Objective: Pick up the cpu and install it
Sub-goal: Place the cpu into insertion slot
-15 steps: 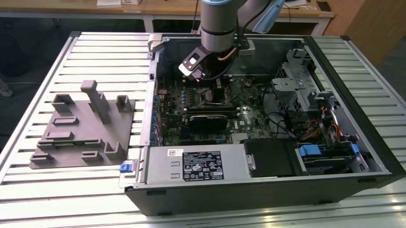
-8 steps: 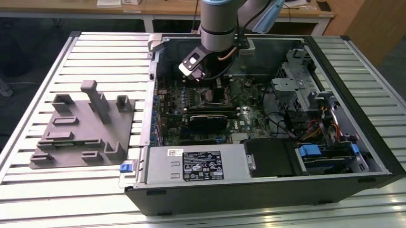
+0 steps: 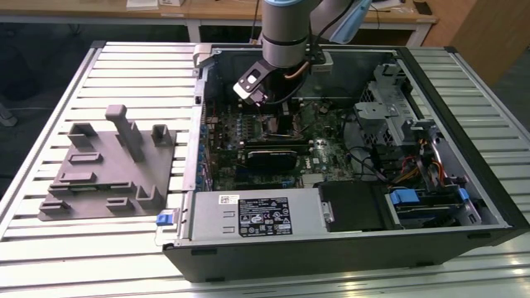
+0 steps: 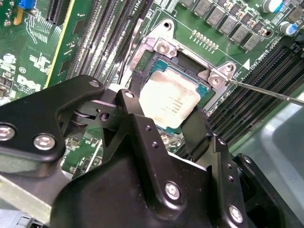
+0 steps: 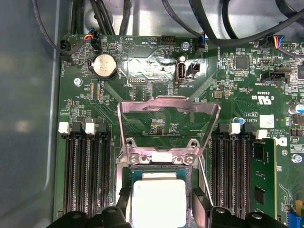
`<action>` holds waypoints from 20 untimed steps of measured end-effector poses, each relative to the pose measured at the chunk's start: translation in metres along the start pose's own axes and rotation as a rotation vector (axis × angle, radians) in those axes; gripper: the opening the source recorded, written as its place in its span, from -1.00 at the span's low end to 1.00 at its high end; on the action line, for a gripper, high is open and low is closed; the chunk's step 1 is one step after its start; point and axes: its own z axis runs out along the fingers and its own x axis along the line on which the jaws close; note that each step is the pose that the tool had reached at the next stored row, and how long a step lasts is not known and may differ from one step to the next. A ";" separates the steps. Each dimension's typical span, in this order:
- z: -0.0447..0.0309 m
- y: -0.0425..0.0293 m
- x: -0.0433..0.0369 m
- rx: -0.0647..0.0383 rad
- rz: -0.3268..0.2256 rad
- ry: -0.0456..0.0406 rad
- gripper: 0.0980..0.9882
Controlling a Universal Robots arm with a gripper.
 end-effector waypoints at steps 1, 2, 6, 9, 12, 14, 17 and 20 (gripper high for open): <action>-0.0001 0.0000 0.0000 0.000 0.000 -0.0003 0.16; -0.0001 0.0000 0.0000 0.000 0.000 -0.0013 0.16; -0.0001 0.0000 0.0000 0.000 0.000 -0.0021 0.16; -0.0001 0.0000 0.0000 0.000 0.000 -0.0022 0.16; -0.0006 0.0000 0.0000 0.000 0.000 -0.0025 0.16; -0.0026 0.0001 0.0000 0.000 0.000 -0.0012 0.16; -0.0066 0.0004 -0.0001 0.000 0.000 -0.0001 0.16; -0.0084 0.0005 -0.0001 0.000 0.000 0.0001 0.16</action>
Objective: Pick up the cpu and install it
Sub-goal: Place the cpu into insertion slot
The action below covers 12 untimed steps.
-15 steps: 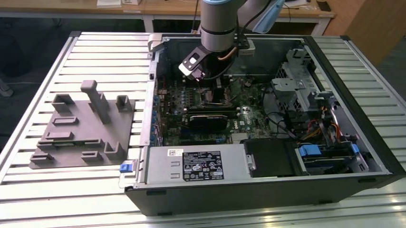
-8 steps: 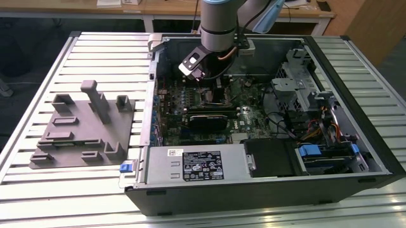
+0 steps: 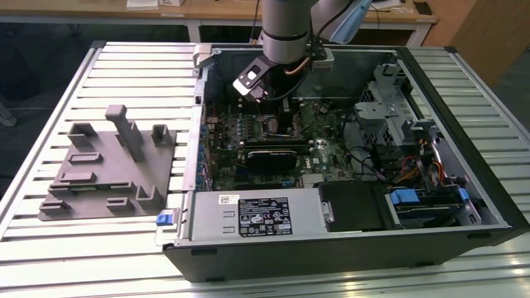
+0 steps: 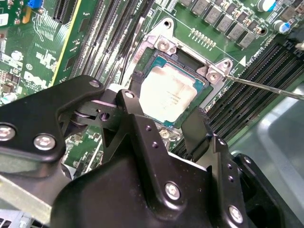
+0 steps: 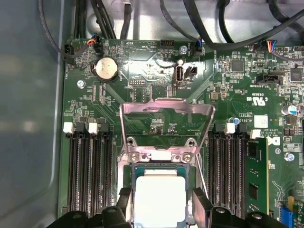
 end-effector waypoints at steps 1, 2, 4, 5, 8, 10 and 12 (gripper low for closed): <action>0.0000 0.0000 0.0000 0.000 0.000 0.0002 0.16; 0.0000 0.0000 0.0000 0.000 0.000 0.0002 0.16; -0.0002 0.0000 0.0000 0.000 0.000 -0.0001 0.16; -0.0002 0.0000 0.0000 0.000 0.000 -0.0001 0.13; -0.0004 0.0000 0.0000 0.000 0.000 -0.0001 -0.01; -0.0005 0.0000 0.0000 0.000 0.000 -0.0001 -0.28; -0.0005 0.0000 0.0000 0.000 0.000 -0.0001 -0.41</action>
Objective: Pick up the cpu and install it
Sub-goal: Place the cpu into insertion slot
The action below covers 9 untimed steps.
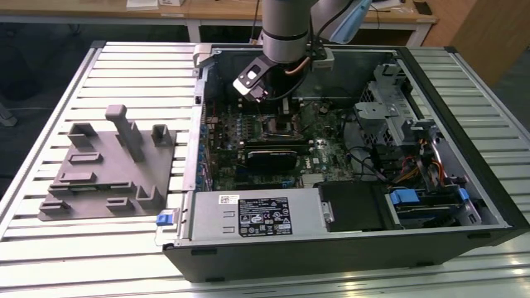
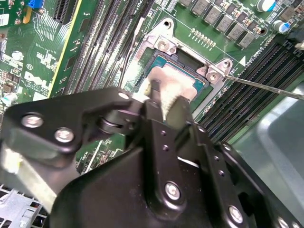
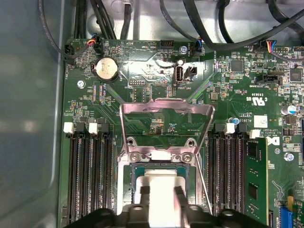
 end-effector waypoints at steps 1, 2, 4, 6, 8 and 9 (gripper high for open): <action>0.0000 0.0000 0.0000 0.000 0.000 0.0000 -0.54; -0.0001 0.0000 0.0000 0.000 0.000 0.0000 -0.54; -0.0002 0.0000 0.0000 0.000 0.000 0.0000 -0.81; -0.0002 0.0000 0.0000 0.000 0.000 0.0000 -0.94; -0.0003 0.0000 0.0000 0.000 0.000 0.0000 -0.98; -0.0004 0.0000 0.0000 0.000 0.000 0.0000 -0.98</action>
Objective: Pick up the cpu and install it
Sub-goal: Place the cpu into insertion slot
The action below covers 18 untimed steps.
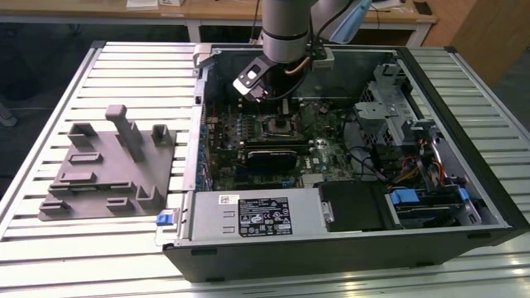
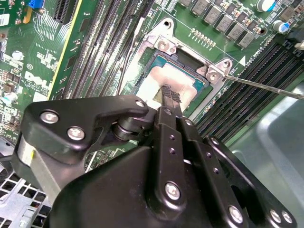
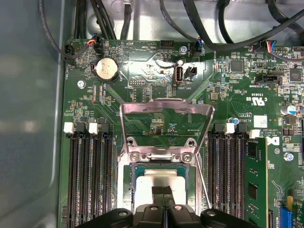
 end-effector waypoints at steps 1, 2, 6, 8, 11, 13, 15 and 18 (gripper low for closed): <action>-0.0001 0.0000 0.0000 0.000 0.000 0.0000 -0.98; -0.0001 0.0000 0.0000 0.000 0.000 0.0000 -0.98; 0.0016 -0.0001 0.0000 0.000 0.019 -0.0011 -0.98; 0.0018 -0.0001 0.0000 0.001 0.023 -0.0014 -0.98; 0.0031 -0.0002 0.0001 0.000 0.028 -0.0009 -0.98; 0.0040 -0.0003 0.0001 0.001 0.030 -0.0009 -0.98; 0.0040 -0.0003 0.0000 0.001 0.030 -0.0011 -0.98; 0.0046 -0.0003 0.0001 0.001 0.030 -0.0009 -0.98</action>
